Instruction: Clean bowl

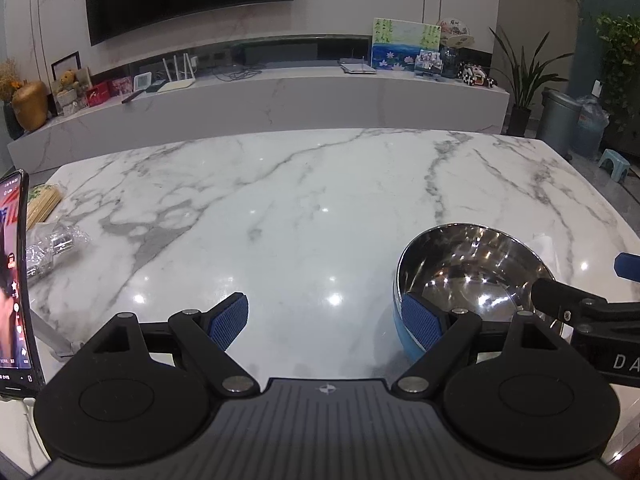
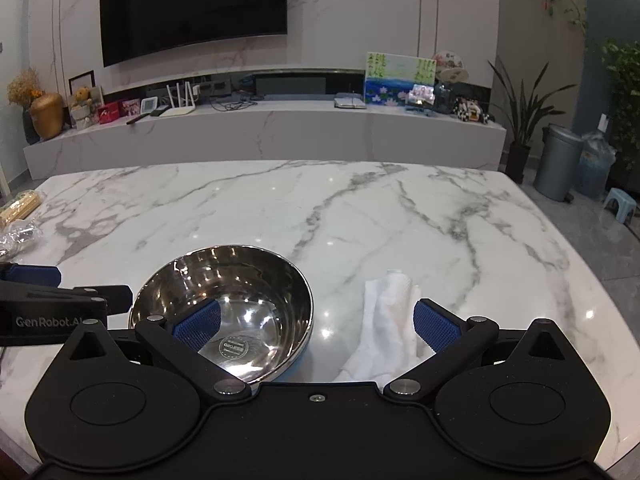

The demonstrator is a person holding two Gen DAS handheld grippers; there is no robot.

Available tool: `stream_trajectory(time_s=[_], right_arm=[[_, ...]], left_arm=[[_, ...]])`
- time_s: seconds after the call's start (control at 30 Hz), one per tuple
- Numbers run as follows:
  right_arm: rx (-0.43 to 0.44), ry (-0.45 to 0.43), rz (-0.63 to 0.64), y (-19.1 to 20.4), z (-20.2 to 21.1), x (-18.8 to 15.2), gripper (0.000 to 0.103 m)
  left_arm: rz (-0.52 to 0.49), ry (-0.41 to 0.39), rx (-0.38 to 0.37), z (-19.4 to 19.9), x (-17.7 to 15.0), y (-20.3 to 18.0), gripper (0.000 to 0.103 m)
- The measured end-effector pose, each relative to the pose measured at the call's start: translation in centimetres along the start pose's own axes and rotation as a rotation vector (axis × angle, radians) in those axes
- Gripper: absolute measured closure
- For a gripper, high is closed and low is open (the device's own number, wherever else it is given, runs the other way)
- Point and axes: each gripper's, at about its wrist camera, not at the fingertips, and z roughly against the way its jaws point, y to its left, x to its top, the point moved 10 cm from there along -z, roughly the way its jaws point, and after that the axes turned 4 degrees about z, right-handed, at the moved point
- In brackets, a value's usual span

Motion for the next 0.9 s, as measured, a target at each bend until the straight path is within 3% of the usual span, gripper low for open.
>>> stream_trajectory(time_s=[0.9], right_arm=[[0.010, -0.001, -0.025, 0.20, -0.09, 0.01, 0.001]], left_arm=[[0.011, 0.013, -0.035, -0.25, 0.03, -0.23, 0.019]])
